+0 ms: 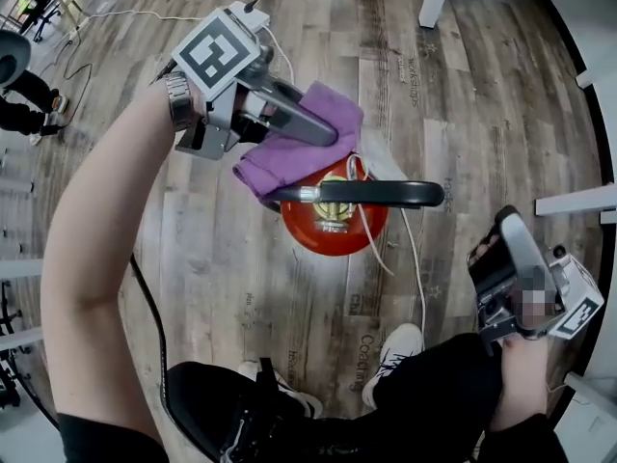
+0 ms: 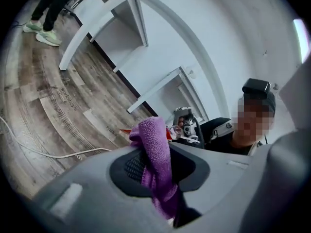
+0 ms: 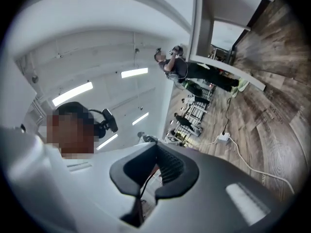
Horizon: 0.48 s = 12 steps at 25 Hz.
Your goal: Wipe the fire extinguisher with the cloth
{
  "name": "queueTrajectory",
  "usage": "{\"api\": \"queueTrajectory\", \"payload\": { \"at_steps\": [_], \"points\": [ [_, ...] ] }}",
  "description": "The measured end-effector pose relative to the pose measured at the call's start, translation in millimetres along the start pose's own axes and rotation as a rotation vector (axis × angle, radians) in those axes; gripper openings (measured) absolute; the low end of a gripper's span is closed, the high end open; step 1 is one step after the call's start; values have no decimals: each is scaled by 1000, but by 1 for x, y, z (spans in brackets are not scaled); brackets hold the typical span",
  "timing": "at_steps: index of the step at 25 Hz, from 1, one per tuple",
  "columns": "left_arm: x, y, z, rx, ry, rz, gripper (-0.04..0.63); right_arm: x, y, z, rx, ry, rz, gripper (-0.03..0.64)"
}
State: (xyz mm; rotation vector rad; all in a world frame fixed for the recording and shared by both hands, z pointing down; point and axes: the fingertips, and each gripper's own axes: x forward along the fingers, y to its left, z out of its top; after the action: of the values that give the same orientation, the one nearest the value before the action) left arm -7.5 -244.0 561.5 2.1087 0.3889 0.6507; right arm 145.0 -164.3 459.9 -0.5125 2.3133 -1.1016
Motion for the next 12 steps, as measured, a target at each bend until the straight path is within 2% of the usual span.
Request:
{"api": "queueTrajectory", "payload": {
  "at_steps": [2,5,6,9,12],
  "points": [
    [3,20,-1,-26,-2,20,77,-1,2,-8,-4,82,27,2],
    [17,66,-34,-73,122,80,72,-5,1,-13,-24,134,17,2],
    [24,82,-45,-107,128,82,72,-6,1,-15,-32,146,11,2],
    [47,131,-67,-177,35,72,72,-6,3,-22,-22,186,6,2],
    [69,185,-92,-206,-41,136,72,-11,-1,-20,-19,182,-11,2]
  ]
}}
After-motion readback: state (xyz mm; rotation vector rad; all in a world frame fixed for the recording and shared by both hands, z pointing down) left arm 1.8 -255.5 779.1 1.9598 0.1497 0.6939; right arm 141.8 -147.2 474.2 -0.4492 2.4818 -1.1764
